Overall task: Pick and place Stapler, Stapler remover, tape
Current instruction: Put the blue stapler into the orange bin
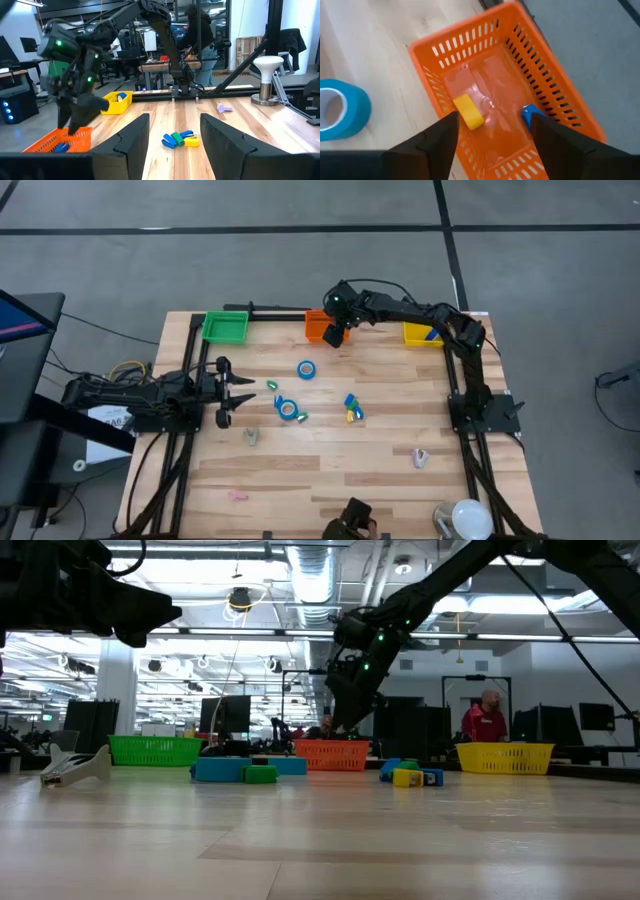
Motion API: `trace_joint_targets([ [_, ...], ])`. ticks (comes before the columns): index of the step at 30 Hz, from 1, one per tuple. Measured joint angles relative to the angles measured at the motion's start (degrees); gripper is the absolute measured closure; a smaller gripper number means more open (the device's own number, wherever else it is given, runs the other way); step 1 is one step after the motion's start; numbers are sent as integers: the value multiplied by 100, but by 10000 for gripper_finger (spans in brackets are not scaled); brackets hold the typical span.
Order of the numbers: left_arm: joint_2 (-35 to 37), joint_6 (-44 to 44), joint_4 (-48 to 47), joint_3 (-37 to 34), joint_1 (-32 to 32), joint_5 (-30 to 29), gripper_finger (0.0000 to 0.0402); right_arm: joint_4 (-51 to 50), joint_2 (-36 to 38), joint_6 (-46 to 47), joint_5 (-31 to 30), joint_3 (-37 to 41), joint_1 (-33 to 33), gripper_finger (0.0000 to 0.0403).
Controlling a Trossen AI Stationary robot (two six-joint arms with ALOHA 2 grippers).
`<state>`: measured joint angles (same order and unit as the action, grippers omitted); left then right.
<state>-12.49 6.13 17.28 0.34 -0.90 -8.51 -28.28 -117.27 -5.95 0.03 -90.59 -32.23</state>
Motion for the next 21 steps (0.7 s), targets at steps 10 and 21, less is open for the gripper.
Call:
trace_joint_targets([
  [10, 0, 0, 10, 0, 0, -1, 234, -348, 650, -10, 16, -7, 244, 166],
  [21, 0, 0, 44, 0, 1, -1, 234, -1079, 1023, -17, 16, -4, 1033, 166],
])
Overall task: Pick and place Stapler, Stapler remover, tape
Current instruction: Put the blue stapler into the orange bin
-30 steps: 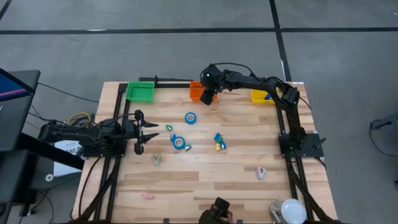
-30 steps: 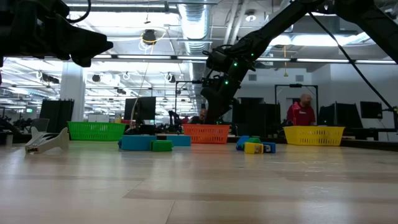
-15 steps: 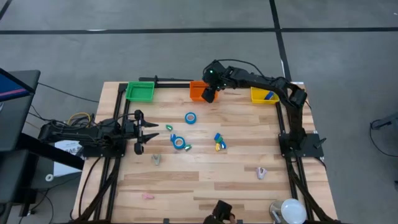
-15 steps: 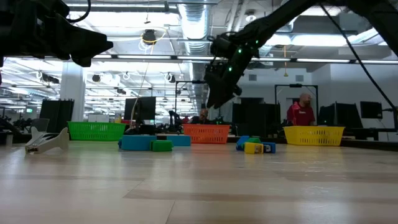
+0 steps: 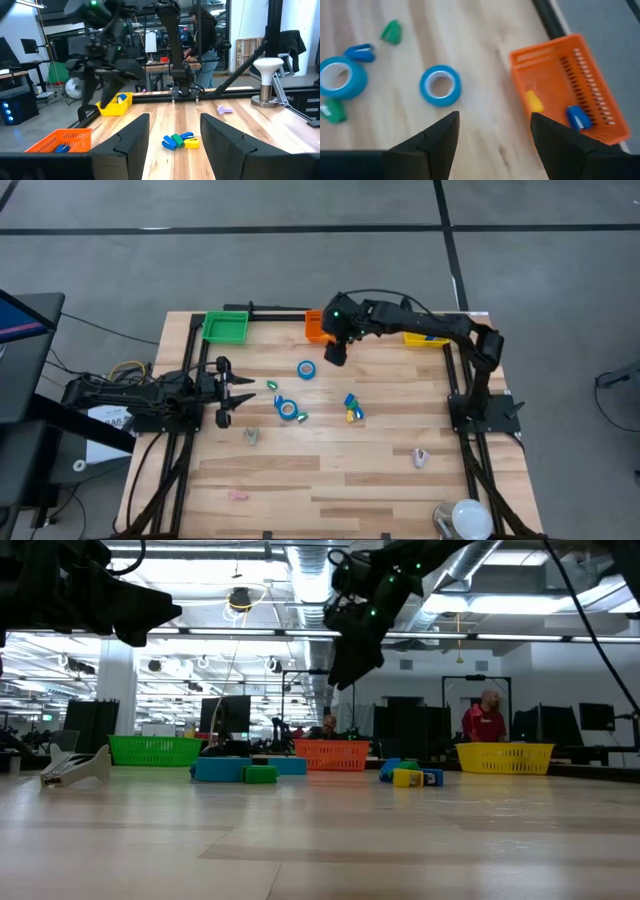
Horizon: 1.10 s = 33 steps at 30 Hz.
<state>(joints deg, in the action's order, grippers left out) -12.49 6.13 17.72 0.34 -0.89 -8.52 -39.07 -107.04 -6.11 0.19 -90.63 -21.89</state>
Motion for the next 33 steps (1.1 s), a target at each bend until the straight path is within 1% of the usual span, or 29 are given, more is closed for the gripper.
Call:
trace_joint_targets([
  [8, 0, 0, 18, 0, 0, -2, 234, -745, 38, -91, 4, 2, 635, 166],
  [13, 0, 0, 35, 0, 0, -2, 234, -933, 36, -182, 37, 2, 914, 166],
  [17, 0, 0, 39, 0, 0, -2, 234, -1058, 36, -143, 302, 2, 1035, 166],
  [24, 0, 0, 39, 0, 0, -1, 234, -1057, -13, 76, 304, 23, 1139, 166],
  [33, 0, 0, 39, 0, -1, -2, 234, -1016, -12, 466, 302, 684, 1181, 166],
])
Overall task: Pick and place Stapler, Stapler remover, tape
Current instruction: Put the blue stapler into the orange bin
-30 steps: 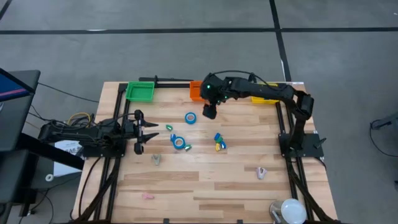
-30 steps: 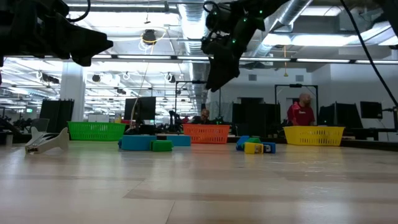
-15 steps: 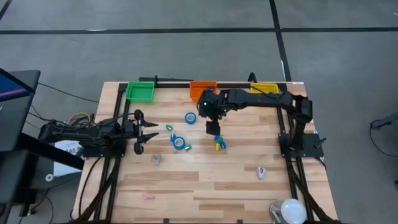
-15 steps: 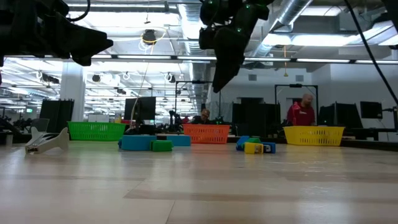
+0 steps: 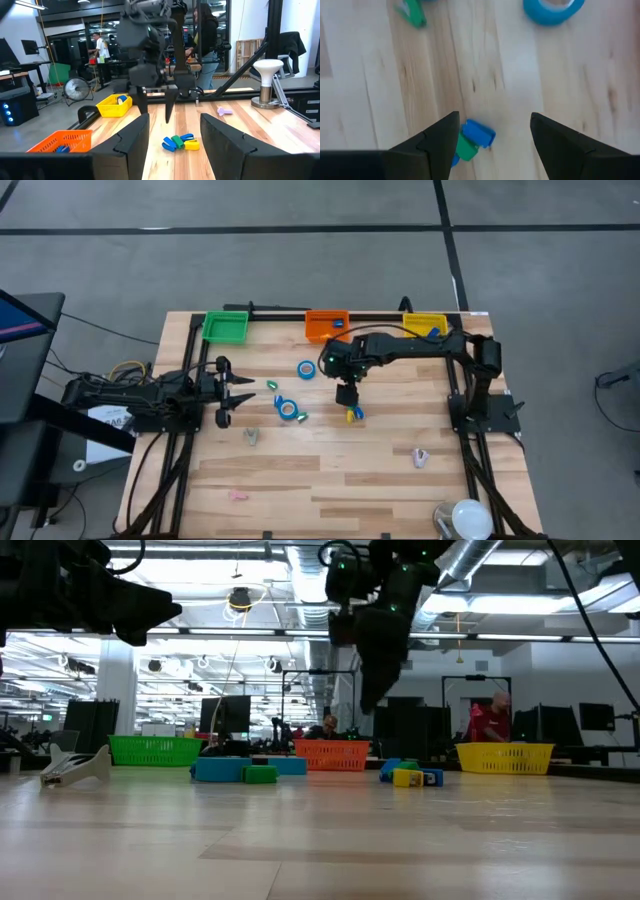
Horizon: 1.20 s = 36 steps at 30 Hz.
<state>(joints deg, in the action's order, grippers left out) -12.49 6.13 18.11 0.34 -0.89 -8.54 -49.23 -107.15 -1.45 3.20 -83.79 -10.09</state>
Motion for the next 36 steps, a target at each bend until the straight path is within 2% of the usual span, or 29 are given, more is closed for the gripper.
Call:
trace_joint_targets([
  [9, 0, 0, 2, 0, -2, 0, 234, 14, 0, -28, -2, 451, -111, 166],
  [17, 0, 0, 1, 0, 0, 0, 234, 27, 0, -1486, -1, 610, -269, 166],
  [25, 0, 0, 2, 0, -1, 1, 234, 55, 0, -1694, -6, 607, -283, 179],
  [28, 0, 0, 2, 0, 1, 1, 234, 55, 0, -1367, -2, 607, -177, 188],
  [36, 1, 0, 2, 0, -2, 1, 234, 20, 286, 359, -4, 607, 34, 208],
])
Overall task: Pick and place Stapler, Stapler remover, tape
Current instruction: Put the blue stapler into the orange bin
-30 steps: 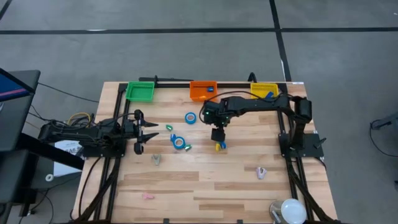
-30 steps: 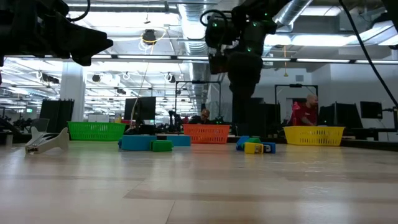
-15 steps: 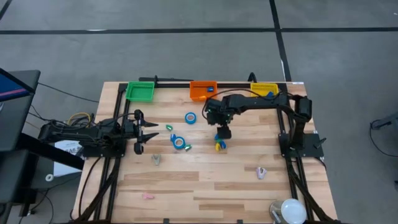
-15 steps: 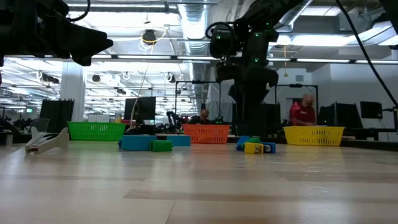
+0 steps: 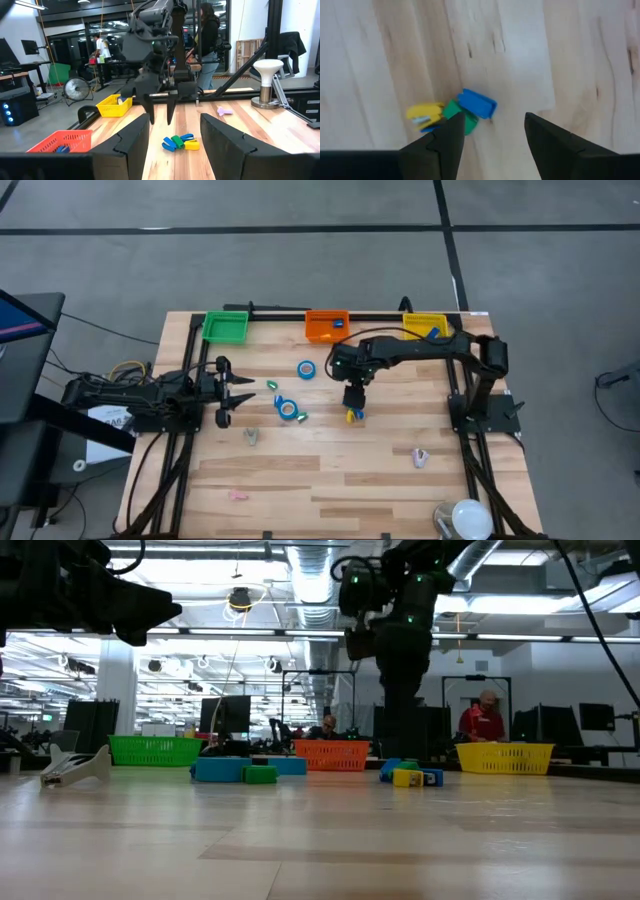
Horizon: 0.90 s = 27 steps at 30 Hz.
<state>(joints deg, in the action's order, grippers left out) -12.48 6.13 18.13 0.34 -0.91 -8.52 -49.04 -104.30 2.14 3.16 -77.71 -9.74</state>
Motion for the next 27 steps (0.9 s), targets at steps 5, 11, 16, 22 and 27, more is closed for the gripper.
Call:
trace_joint_targets([
  [5, -1, 0, 0, 0, 1, -1, 234, 127, 207, 258, 4, -2, 42, 217],
  [11, 1, 0, 0, 0, 0, -1, 234, 155, 307, 245, 2, -2, 34, 222],
  [16, -1, 0, 0, 0, 0, -1, 234, 118, 302, 244, 1, -2, 89, 219],
  [22, -1, 0, 0, 0, 2, -1, 234, 59, 302, -79, 4, -2, 281, 207],
  [27, -1, 0, 0, 0, 1, -1, 234, 30, 302, 47, 2, 52, 309, 182],
])
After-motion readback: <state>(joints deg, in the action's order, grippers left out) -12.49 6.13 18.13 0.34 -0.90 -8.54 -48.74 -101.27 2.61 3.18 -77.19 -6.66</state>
